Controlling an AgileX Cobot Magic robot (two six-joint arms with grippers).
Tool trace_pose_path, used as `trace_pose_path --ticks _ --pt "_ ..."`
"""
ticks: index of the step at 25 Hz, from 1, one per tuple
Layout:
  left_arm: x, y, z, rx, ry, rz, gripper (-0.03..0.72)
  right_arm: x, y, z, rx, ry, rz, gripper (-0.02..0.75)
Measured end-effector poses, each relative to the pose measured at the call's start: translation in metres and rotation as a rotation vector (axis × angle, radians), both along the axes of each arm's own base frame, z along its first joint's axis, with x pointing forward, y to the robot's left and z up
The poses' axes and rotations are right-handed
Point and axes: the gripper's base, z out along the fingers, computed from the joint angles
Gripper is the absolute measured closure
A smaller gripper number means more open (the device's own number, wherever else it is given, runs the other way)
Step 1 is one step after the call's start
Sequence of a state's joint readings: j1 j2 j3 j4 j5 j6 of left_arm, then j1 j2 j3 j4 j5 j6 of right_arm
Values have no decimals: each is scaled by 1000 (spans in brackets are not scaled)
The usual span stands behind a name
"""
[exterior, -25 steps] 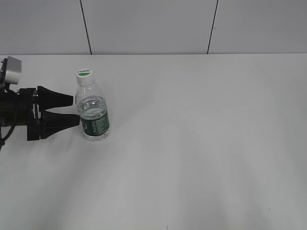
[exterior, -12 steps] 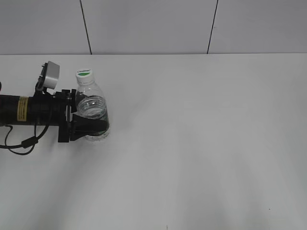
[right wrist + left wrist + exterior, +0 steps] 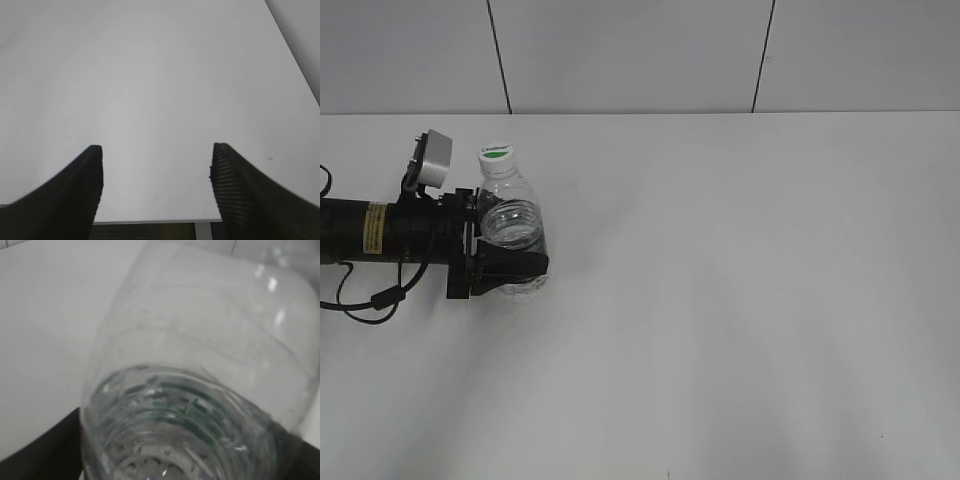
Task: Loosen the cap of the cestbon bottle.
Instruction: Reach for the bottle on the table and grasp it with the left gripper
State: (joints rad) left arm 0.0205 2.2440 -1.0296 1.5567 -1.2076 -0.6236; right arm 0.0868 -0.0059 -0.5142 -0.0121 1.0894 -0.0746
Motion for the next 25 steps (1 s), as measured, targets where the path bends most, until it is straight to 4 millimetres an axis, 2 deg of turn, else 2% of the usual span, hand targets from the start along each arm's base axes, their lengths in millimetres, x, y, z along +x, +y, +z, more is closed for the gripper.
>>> trace_pose_path --ticks 7,13,25 --pt "0 0 0 -2 0 4 145 0 0 0 0 0 0 221" --pt "1 0 0 -4 0 9 286 0 0 0 0 0 0 221" --pt "2 -5 0 -9 0 2 286 0 0 0 0 0 0 221"
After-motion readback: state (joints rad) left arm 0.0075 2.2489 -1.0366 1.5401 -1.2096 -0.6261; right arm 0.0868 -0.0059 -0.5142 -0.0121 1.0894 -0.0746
